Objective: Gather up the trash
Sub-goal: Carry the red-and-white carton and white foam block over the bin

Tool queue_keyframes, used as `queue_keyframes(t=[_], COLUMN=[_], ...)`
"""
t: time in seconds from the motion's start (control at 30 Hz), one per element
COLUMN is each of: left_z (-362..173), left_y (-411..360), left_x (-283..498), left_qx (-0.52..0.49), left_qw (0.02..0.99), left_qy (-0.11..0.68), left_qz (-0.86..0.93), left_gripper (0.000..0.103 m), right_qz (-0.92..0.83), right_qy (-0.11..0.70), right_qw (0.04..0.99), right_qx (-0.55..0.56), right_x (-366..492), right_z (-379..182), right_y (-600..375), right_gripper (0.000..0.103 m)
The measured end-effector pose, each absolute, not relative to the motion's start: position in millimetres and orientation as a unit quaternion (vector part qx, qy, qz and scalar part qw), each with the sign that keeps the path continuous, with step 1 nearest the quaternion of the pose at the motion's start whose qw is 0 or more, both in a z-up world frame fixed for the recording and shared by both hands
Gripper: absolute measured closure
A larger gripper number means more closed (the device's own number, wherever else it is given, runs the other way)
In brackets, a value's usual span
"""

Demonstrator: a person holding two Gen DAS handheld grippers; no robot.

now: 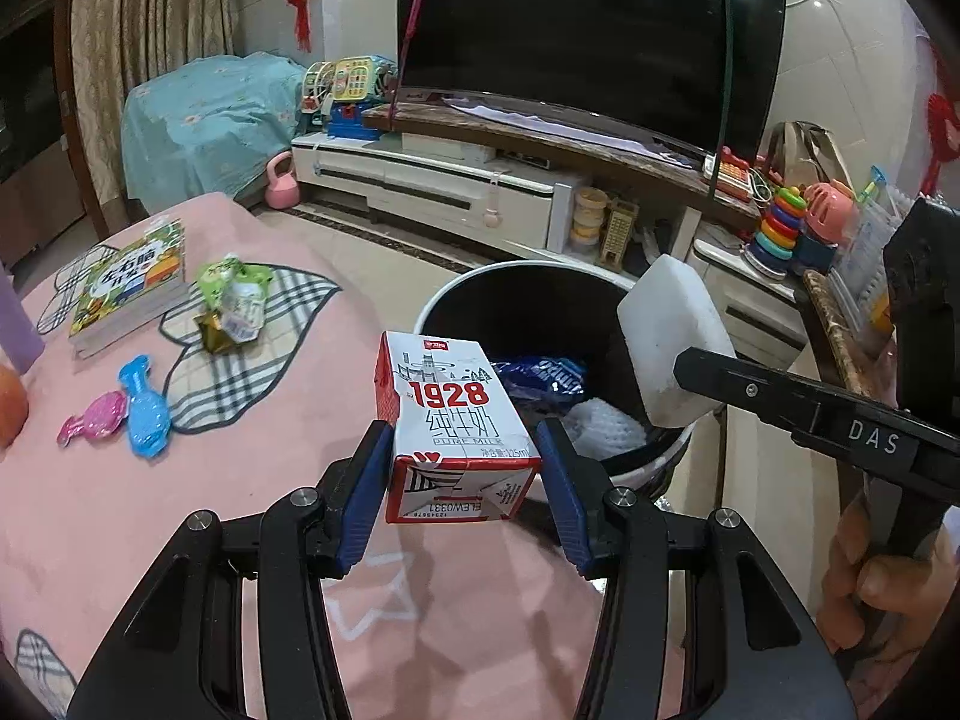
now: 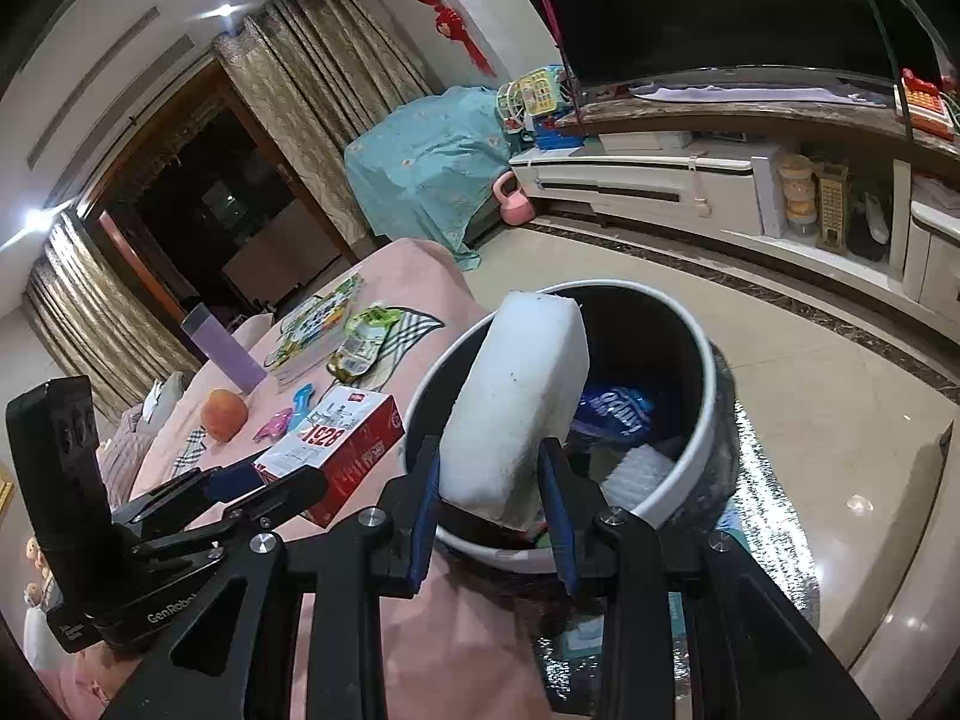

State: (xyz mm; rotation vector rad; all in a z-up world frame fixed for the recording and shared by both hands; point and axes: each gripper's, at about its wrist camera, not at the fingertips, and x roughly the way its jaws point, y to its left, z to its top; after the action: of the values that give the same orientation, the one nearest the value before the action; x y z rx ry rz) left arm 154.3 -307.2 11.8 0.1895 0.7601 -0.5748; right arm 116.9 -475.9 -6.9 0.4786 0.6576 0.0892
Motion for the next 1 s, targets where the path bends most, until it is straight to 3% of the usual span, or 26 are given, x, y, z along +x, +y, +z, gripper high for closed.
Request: queue_keyframes(t=[1.0], left_z=[6], left_y=[-338], left_x=[179], left_qx=[0.099], left_qw=[0.871], left_qy=[0.377], left_qz=[-0.298], left_gripper=[0.054], right_qz=[0.028], right_qy=[0.352], right_qw=[0.909], right_qx=[0.222], right_x=[146], right_z=[-13], right_y=[-499], right_gripper=[0.071])
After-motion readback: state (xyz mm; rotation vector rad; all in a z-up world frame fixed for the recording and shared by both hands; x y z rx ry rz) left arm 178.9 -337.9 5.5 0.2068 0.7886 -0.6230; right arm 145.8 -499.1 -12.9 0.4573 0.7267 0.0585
